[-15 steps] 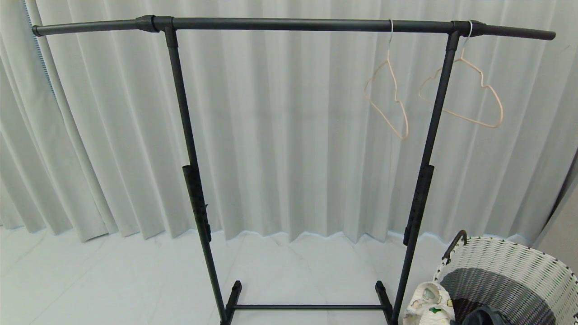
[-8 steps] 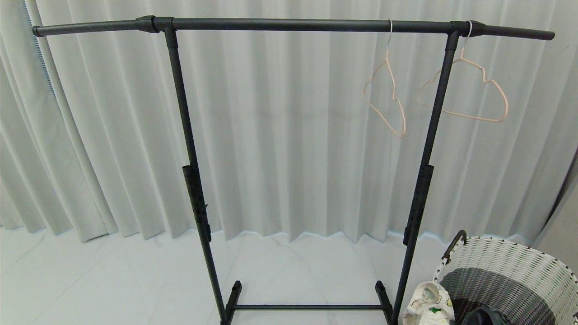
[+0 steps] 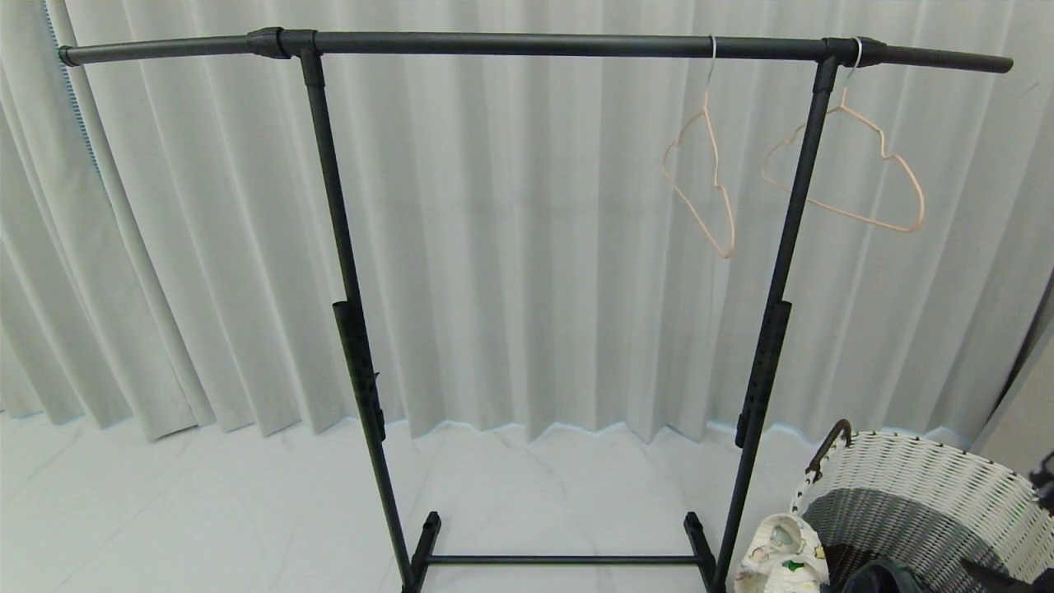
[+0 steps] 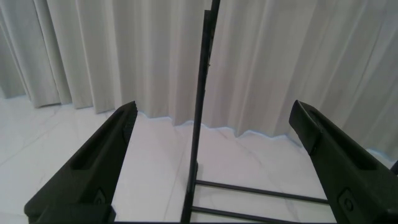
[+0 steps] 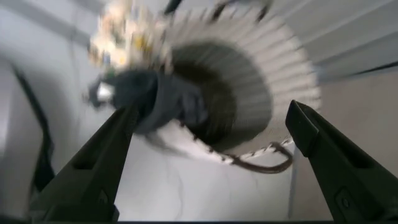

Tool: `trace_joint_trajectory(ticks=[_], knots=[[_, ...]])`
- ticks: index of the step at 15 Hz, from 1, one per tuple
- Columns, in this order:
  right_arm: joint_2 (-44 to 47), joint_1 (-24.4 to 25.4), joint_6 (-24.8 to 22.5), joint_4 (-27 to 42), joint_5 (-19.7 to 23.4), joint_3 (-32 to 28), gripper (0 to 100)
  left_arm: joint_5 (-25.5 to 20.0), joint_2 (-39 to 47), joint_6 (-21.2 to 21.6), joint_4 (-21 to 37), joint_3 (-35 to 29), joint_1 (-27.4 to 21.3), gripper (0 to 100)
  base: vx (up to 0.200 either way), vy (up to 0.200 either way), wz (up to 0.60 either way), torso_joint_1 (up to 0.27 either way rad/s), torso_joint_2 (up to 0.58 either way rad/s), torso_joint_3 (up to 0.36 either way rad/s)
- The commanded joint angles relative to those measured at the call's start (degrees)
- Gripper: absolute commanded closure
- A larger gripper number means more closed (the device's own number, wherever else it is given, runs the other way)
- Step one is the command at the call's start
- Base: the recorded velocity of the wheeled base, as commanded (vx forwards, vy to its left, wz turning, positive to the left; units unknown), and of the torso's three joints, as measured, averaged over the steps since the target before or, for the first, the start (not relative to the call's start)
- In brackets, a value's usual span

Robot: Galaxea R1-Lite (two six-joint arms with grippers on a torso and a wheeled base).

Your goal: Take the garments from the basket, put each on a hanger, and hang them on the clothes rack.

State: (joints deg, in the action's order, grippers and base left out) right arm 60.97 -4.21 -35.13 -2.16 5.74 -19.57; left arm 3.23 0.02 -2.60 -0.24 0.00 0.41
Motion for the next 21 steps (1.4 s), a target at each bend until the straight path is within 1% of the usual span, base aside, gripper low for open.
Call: trace_joint_trajectory(ticks=[1,6,10,11,13,16,17,20,21], knots=[[22.7,-2.9,-7.8,-2.7,0.1,-0.7,0,0.0,0.0,0.0,0.0,0.0,0.0,0,0.0,0.0,0.0,0.0,0.0,0.0],[35.0,-2.9,-7.4,-7.7,0.2,-0.8,0,0.0,0.0,0.0,0.0,0.0,0.0,0,0.0,0.0,0.0,0.0,0.0,0.0],[44.6,-2.9,-5.3,-18.7,-0.5,-0.9,0,0.0,0.0,0.0,0.0,0.0,0.0,0,0.0,0.0,0.0,0.0,0.0,0.0],[46.3,-3.0,-4.9,-20.2,-2.1,-1.0,0,0.0,0.1,0.0,0.0,0.0,0.0,0,0.0,0.0,0.0,0.0,0.0,0.0],[49.7,-2.9,-3.8,-23.8,-3.3,-0.9,0,0.0,0.0,0.0,0.0,0.0,0.0,0,0.0,0.0,0.0,0.0,0.0,0.0],[52.7,-2.9,-3.6,-27.7,-4.6,-0.9,0,0.0,0.0,0.0,0.0,0.0,0.0,0,0.0,0.0,0.0,0.0,0.0,0.0],[53.4,-3.0,-3.5,-28.8,-5.7,-0.9,0,0.0,0.0,0.0,0.0,0.0,0.0,0,0.0,0.0,0.0,0.0,0.0,0.0],[53.2,-2.9,-3.3,-29.0,-6.3,-0.6,0,0.0,0.0,0.0,0.0,0.0,0.0,0,0.0,0.0,0.0,0.0,0.0,0.0],[52.9,-2.8,-3.3,-29.2,-6.3,-0.2,100,0.0,0.0,0.0,0.0,0.0,0.0,0,0.0,0.0,0.0,0.0,0.0,0.0]])
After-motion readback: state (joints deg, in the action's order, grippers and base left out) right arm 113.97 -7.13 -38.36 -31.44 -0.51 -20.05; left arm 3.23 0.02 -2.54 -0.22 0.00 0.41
